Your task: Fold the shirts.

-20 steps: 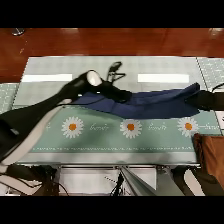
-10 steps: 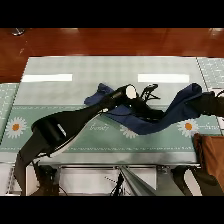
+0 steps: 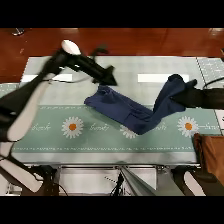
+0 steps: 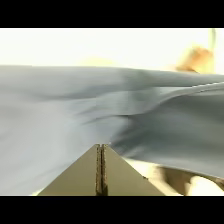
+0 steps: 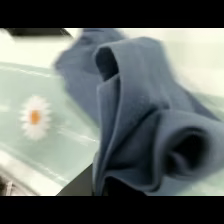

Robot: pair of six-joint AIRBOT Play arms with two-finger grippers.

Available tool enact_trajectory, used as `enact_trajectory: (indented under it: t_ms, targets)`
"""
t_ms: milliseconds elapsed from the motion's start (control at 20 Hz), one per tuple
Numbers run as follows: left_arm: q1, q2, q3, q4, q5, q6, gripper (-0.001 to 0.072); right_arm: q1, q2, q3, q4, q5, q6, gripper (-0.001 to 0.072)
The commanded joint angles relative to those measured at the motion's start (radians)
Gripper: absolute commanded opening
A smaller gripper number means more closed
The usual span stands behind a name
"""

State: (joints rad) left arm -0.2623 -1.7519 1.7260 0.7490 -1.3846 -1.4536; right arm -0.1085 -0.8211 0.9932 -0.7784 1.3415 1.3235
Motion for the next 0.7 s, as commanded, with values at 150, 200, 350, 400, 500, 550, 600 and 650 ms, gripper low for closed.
enact_trajectory:
  t_ms: [150, 200, 350, 400, 500, 550, 600, 650]
  targets:
    - [0.344, 0.636, -0.429, 0.195, 0.126, 0.045, 0.002, 0.367, -0.361, 0.198, 0.042, -0.265, 0.008, 0.002]
    - [0.355, 0.739, -0.514, 0.169, 0.127, 0.056, 0.002, 0.41, -0.428, 0.237, 0.042, -0.284, 0.008, 0.0021]
    - [0.338, 1.035, -0.776, 0.143, 0.136, 0.084, 0.002, 0.513, -0.64, 0.367, 0.041, -0.325, -0.005, 0.0021]
    - [0.328, 1.108, -0.855, 0.141, 0.136, 0.084, 0.0021, 0.534, -0.707, 0.409, 0.048, -0.326, -0.001, 0.0021]
    - [0.321, 1.224, -0.996, 0.14, 0.135, 0.073, 0.002, 0.564, -0.815, 0.482, 0.053, -0.321, 0.005, 0.0021]
    - [0.32, 1.263, -1.056, 0.14, 0.135, 0.052, 0.0021, 0.577, -0.861, 0.513, 0.053, -0.322, 0.011, 0.0021]
    - [0.32, 1.287, -1.099, 0.138, 0.135, 0.034, 0.0021, 0.586, -0.899, 0.536, 0.052, -0.321, 0.029, 0.0021]
    - [0.32, 1.3, -1.133, 0.129, 0.135, 0.028, 0.0021, 0.589, -0.928, 0.549, 0.053, -0.325, 0.047, 0.0025]
